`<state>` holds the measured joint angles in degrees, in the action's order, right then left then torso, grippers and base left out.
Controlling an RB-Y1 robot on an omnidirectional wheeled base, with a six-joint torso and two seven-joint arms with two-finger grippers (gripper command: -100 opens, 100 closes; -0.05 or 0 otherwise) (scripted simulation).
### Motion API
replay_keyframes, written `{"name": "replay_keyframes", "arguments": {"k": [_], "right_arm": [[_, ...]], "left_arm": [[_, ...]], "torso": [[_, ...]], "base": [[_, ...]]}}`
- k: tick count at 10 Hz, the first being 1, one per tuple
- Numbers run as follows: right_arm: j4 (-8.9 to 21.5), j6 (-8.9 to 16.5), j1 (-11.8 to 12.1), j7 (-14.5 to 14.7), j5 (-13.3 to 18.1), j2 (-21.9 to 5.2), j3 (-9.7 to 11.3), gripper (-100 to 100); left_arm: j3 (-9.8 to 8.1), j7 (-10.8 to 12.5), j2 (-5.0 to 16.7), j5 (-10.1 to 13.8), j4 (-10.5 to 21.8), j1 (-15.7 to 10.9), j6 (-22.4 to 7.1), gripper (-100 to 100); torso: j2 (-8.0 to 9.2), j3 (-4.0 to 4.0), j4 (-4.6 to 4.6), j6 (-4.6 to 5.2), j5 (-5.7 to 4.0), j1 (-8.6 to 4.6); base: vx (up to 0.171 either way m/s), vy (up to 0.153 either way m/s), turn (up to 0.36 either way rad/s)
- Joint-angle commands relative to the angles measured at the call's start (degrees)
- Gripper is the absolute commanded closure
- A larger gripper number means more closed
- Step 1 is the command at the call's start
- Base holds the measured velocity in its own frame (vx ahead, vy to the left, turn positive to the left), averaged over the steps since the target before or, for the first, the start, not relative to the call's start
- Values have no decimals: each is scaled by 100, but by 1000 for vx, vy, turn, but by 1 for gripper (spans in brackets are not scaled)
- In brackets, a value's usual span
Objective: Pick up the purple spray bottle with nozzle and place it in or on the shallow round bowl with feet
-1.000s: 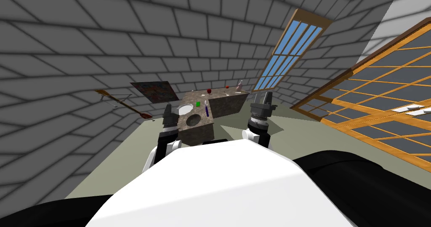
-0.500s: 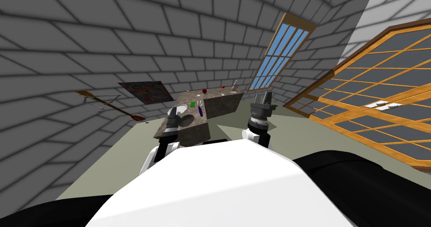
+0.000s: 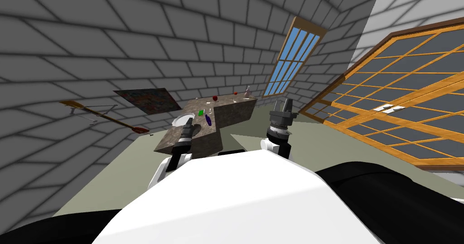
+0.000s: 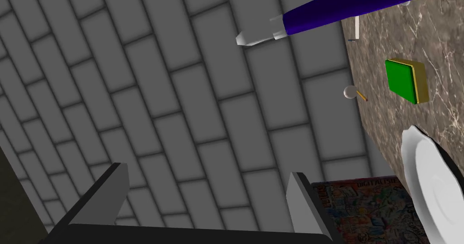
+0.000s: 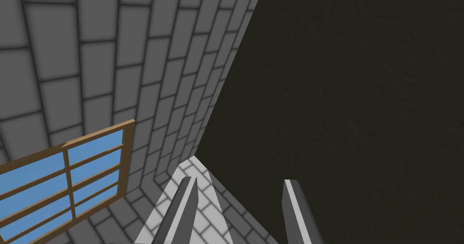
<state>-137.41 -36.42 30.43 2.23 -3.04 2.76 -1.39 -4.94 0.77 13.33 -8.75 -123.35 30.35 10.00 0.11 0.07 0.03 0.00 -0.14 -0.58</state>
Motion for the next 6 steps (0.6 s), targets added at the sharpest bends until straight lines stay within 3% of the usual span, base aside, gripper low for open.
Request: {"name": "replay_keyframes", "arguments": {"k": [1, 4, 6], "right_arm": [[0, 0, 0, 0, 0, 0, 0, 0], [0, 0, 0, 0, 0, 0, 0, 0], [0, 0, 0, 0, 0, 0, 0, 0]], "left_arm": [[-52, -31, 116, -75, 116, 5, -191, -100], [-126, -144, 326, -256, 336, 16, -482, -100], [-221, -310, 593, -472, 569, 32, -734, -100]], "torso": [[0, 0, 0, 0, 0, 0], [2, 1, 0, 0, -1, -7], [-11, -6, -2, 0, -3, -15]], "base": [[-18, -158, -106], [-11, -178, -81], [18, -187, -101]]}}
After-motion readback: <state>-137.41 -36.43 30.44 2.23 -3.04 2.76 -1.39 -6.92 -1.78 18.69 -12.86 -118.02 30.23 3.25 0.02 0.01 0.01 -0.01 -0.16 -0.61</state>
